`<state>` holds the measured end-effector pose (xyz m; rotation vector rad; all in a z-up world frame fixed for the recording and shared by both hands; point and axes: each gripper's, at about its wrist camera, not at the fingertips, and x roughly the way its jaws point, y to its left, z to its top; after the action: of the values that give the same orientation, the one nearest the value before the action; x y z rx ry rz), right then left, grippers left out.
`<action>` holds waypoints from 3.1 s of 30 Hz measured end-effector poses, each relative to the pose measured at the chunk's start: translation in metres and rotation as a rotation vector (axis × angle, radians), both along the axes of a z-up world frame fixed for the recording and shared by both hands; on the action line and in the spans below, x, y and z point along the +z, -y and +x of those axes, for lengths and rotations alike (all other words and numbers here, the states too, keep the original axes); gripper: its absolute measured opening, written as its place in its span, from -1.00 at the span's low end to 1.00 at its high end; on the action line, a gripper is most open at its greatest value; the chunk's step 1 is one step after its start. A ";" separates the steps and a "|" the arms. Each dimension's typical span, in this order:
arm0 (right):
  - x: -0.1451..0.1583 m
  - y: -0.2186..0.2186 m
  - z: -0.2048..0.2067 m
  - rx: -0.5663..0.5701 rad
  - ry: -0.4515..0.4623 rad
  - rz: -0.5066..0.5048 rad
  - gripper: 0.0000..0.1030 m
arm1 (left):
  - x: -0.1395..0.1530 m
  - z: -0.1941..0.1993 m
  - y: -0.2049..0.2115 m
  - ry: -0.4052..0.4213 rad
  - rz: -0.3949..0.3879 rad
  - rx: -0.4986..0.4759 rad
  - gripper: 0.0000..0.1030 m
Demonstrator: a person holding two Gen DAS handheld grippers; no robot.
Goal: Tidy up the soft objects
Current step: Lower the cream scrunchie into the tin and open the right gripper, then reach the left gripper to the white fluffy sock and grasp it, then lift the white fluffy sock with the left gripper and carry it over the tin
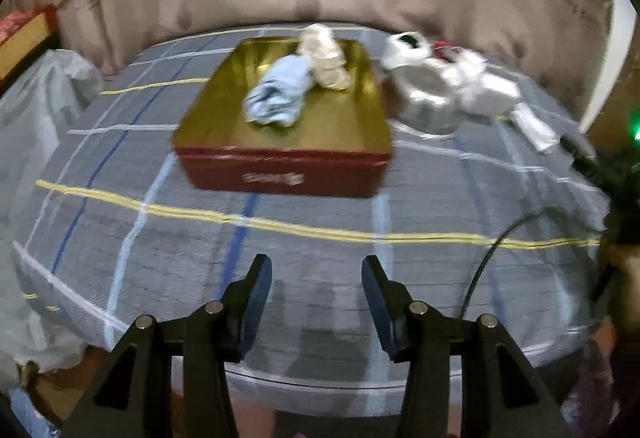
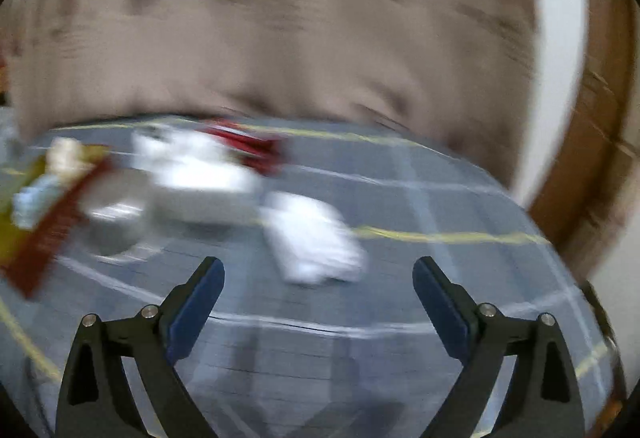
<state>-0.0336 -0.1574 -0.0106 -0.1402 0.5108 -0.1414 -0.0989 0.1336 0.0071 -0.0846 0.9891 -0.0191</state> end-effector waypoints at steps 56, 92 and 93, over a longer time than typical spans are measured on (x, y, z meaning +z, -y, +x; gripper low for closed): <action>-0.037 0.099 0.022 -0.108 -0.179 0.233 0.88 | 0.007 0.373 0.093 -0.048 -0.018 -0.448 -0.63; 0.013 0.076 0.012 0.109 -0.054 0.271 0.67 | 0.065 0.200 -0.029 0.093 -0.190 -0.016 -0.63; 0.024 0.066 0.018 0.157 -0.054 0.265 0.67 | 0.064 0.197 -0.033 0.088 -0.204 -0.009 -0.63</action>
<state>-0.0160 -0.2238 0.0132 0.0749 0.5659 0.0840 0.0978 0.1662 0.0709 -0.2646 0.8976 -0.1316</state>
